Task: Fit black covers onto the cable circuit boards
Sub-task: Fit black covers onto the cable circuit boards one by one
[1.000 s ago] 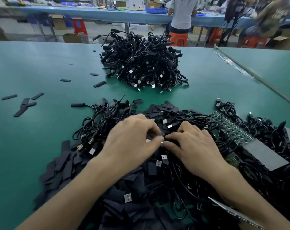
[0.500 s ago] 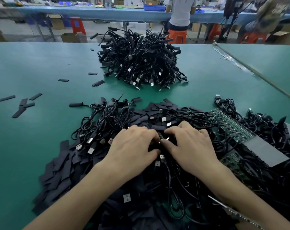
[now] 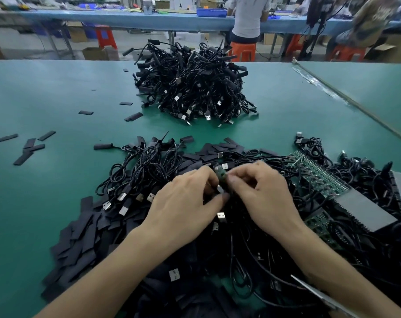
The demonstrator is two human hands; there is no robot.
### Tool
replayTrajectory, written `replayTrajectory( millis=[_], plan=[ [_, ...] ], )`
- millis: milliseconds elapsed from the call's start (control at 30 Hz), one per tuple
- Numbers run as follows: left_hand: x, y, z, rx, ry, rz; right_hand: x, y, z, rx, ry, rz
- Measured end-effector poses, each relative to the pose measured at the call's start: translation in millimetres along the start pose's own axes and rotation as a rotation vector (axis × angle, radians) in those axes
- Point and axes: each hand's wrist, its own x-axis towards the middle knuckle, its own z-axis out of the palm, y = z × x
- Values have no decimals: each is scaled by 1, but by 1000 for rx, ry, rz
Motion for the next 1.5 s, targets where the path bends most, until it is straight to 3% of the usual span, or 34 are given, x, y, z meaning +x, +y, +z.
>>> replayTrajectory(
  millis=[67,167,267,467,567,667,767,833,1033,1133,1267,1500],
  plan=[
    [1,2,0,-122,40,-8,-1,-3,-3,294,86,-45],
    [2,5,-3,-268,100,28,-3,-9,-6,526,133,-151],
    [2,7,-4,-316,146,85,-4,-10,-5,623,101,-169],
    [4,1,-3,-180,287,106,-5,-11,-4,744,22,-147],
    [6,3,-4,-273,351,54,-3,-1,-2,353,-16,-106],
    [7,9,-11,-486,452,106,-3,7,1,-123,-208,-199],
    [8,13,-23,-664,590,187,-3,6,1,-279,-321,-229],
    [9,13,-29,-662,609,178,-2,3,0,-357,-378,-273],
    [8,7,-24,-539,349,-9,-3,-4,-3,-97,-351,-261],
    [9,7,-23,-631,225,22,-3,-6,-2,67,-347,-276],
    [11,8,-27,-861,171,-36,-6,-10,-1,499,-316,-166],
    [12,-5,-26,-860,-170,-205,-2,-9,-2,701,-148,-29]
  ],
)
